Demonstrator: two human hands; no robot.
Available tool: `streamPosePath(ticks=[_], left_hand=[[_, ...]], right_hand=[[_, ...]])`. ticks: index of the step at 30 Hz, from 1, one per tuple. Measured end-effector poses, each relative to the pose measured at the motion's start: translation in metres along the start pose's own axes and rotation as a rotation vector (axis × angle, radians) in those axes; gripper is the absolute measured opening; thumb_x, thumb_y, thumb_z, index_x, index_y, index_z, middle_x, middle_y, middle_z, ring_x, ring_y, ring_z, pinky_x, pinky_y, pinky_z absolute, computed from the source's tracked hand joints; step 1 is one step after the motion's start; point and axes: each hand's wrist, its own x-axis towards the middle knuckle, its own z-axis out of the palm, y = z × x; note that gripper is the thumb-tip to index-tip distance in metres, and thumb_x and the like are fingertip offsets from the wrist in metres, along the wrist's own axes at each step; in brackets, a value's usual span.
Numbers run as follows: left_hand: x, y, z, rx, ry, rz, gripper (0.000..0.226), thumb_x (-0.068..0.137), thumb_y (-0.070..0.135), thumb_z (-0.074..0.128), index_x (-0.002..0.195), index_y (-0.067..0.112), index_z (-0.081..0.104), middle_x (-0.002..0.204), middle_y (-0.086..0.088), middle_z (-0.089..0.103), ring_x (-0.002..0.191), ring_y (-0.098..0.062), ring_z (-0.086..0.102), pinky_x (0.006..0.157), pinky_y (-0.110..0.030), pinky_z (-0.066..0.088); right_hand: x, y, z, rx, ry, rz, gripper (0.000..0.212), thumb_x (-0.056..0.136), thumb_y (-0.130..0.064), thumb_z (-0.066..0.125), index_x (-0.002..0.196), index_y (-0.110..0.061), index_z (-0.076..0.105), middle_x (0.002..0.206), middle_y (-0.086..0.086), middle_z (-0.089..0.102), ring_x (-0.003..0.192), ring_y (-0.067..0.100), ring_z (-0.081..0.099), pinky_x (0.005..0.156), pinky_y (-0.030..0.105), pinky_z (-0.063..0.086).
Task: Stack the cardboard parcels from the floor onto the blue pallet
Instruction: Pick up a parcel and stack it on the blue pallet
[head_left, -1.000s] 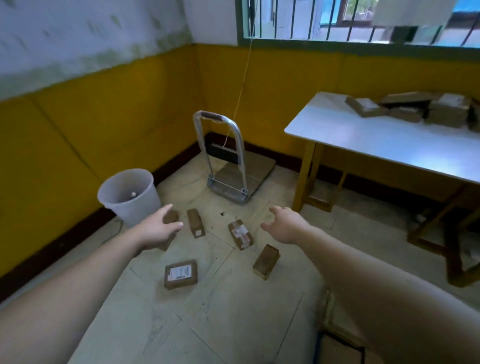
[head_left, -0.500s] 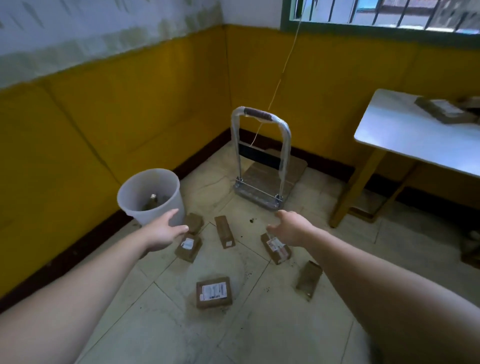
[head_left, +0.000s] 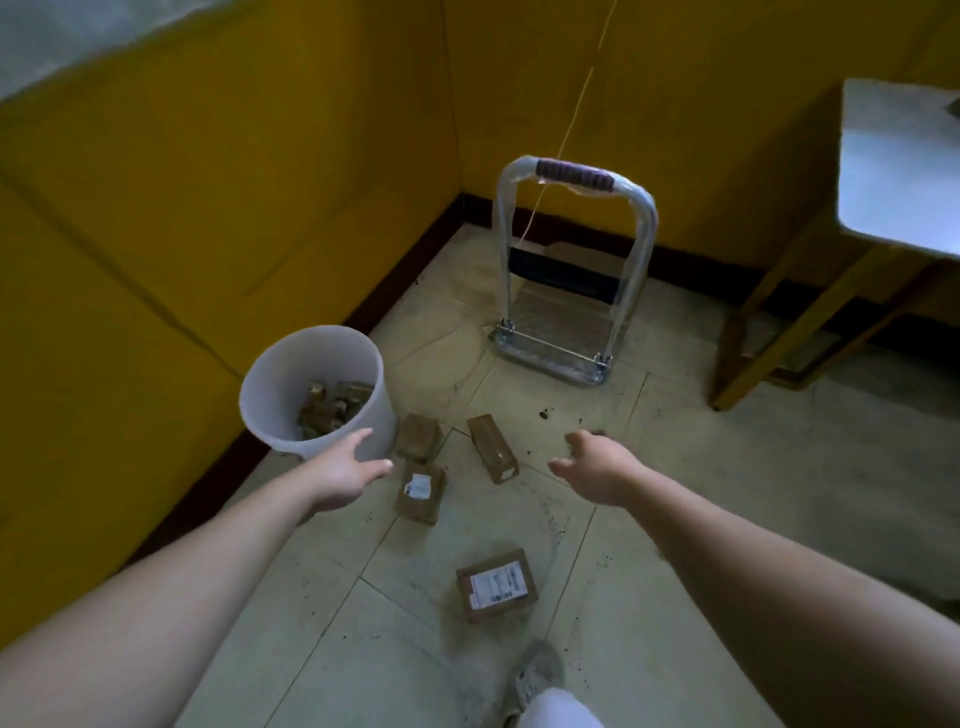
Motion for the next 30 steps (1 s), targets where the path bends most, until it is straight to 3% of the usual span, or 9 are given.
streamPosePath(ticks=[8, 15, 22, 30], left_hand=[[0.123, -0.031, -0.01, 0.137, -0.148, -0.023, 0.07, 0.089, 0.046, 0.056, 0.148, 0.029, 0.022, 0.152, -0.006, 0.029, 0.134, -0.027, 0.034, 0.104, -0.04, 0.033], [0.26, -0.091, 0.015, 0.217, -0.327, 0.038, 0.069, 0.087, 0.046, 0.058, 0.146, 0.03, 0.026, 0.15, -0.006, 0.034, 0.132, -0.025, 0.038, 0.105, -0.042, 0.036], [0.406, -0.192, 0.109, 0.174, -0.418, -0.063, 0.073, 0.087, 0.048, 0.058, 0.148, 0.027, 0.023, 0.151, -0.01, 0.031, 0.131, -0.03, 0.039, 0.1, -0.037, 0.035], [0.556, -0.281, 0.242, -0.009, -0.3, -0.148, 0.074, 0.089, 0.044, 0.057, 0.149, 0.024, 0.018, 0.15, -0.01, 0.032, 0.127, -0.032, 0.043, 0.097, -0.04, 0.038]], right_hand=[[0.086, -0.05, 0.058, 0.097, -0.07, 0.081, 0.063, 0.094, -0.044, 0.052, 0.147, -0.015, 0.032, 0.144, 0.011, 0.045, 0.127, 0.027, 0.047, 0.1, 0.037, 0.04], [0.165, -0.071, 0.144, 0.244, -0.05, 0.29, 0.063, 0.095, -0.042, 0.051, 0.149, -0.017, 0.029, 0.152, 0.008, 0.036, 0.134, 0.026, 0.039, 0.108, 0.039, 0.035], [0.303, -0.063, 0.295, 0.371, -0.094, 0.355, 0.063, 0.095, -0.043, 0.051, 0.148, -0.017, 0.029, 0.148, 0.012, 0.041, 0.127, 0.028, 0.047, 0.098, 0.033, 0.039], [0.46, -0.022, 0.479, 0.576, -0.136, 0.393, 0.07, 0.095, -0.042, 0.052, 0.15, -0.011, 0.022, 0.147, 0.016, 0.041, 0.128, 0.031, 0.046, 0.098, 0.032, 0.041]])
